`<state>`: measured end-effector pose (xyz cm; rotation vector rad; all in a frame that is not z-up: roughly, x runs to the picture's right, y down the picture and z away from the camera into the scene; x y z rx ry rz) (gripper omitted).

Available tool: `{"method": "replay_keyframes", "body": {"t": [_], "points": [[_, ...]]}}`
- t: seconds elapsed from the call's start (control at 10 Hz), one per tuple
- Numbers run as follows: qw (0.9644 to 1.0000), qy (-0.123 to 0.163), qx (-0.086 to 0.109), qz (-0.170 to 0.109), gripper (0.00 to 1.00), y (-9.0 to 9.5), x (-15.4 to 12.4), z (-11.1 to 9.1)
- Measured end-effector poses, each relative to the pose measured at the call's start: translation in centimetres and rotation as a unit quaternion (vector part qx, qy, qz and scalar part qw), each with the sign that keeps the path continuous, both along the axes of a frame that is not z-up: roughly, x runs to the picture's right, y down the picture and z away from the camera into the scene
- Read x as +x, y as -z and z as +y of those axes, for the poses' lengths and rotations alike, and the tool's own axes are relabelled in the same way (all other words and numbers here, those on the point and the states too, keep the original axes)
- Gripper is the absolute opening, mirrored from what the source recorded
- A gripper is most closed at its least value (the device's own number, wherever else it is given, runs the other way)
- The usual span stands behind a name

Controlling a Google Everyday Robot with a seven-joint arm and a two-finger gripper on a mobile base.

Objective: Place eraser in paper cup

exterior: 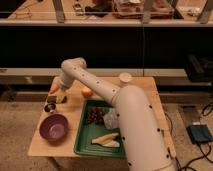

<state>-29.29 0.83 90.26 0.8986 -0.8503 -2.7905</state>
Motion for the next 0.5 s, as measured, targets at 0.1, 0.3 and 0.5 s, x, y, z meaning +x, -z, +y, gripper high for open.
{"method": "replay_keyframes", "body": {"t": [0.1,0.3,0.5], "points": [[1.0000,-0.002,-0.003,-0.002,0.80,-0.2,-0.4,0.4],[1.0000,-0.003,-0.006,-0.002,0.80,-0.2,-0.6,0.6],[0.9999,-0.006,-0.008,0.004,0.80,-1.5,-0.5,1.6]]}}
